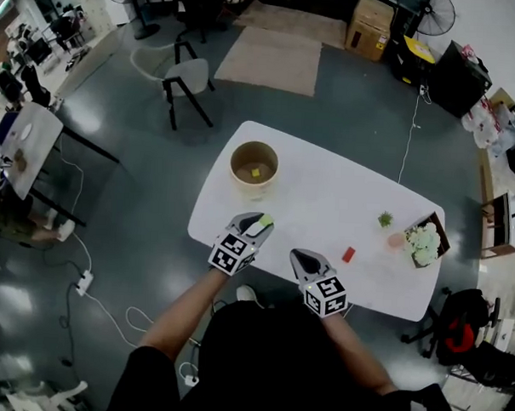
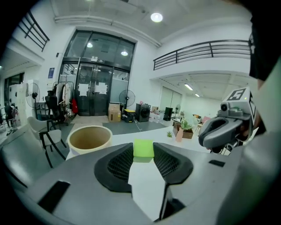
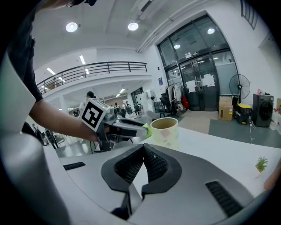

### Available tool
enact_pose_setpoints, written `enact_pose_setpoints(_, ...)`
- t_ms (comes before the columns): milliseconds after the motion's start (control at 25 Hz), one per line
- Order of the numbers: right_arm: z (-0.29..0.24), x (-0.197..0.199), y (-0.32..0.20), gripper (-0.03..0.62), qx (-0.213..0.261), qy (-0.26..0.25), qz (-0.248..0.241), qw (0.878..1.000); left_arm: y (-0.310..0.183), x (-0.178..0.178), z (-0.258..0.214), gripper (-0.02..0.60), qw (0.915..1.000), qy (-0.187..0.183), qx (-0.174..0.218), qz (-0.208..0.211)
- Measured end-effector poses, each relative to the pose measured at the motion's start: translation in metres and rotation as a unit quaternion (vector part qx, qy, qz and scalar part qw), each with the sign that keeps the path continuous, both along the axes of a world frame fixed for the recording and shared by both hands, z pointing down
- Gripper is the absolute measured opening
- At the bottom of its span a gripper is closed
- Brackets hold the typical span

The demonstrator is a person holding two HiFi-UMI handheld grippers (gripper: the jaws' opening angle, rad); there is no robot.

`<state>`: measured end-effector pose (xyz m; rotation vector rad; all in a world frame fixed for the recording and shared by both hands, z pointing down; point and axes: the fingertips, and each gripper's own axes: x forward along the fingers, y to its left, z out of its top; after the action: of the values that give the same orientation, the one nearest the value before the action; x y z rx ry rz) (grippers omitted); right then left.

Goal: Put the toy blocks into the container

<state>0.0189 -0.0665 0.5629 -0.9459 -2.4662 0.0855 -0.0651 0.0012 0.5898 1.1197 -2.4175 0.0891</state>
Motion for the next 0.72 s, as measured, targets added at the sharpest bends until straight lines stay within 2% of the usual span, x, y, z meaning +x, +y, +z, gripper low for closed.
enact_pose_setpoints(160,-0.005,-0.002,0.039,0.000,-0.008,0.003,-0.006,1.000,0.043,-0.017,-0.010,0.137,0.9997,-0.006,-0.006,-0.022)
enact_pose_setpoints(320,-0.003,0.002,0.063,0.000,-0.010,0.016,-0.022,1.000,0.067,-0.034,-0.012,0.137,0.9987,0.007,0.001,-0.051)
enact_pose_setpoints(480,0.004,-0.011,0.066,0.000,-0.009,0.025,-0.033,0.999,0.067,-0.057,-0.008,0.137,0.9984,0.009,0.000,-0.056)
enact_pose_setpoints(720,0.014,-0.055,0.067,0.000,-0.011,0.030,-0.038,0.999,0.062,-0.093,-0.011,0.137,0.9988,0.011,-0.013,-0.045)
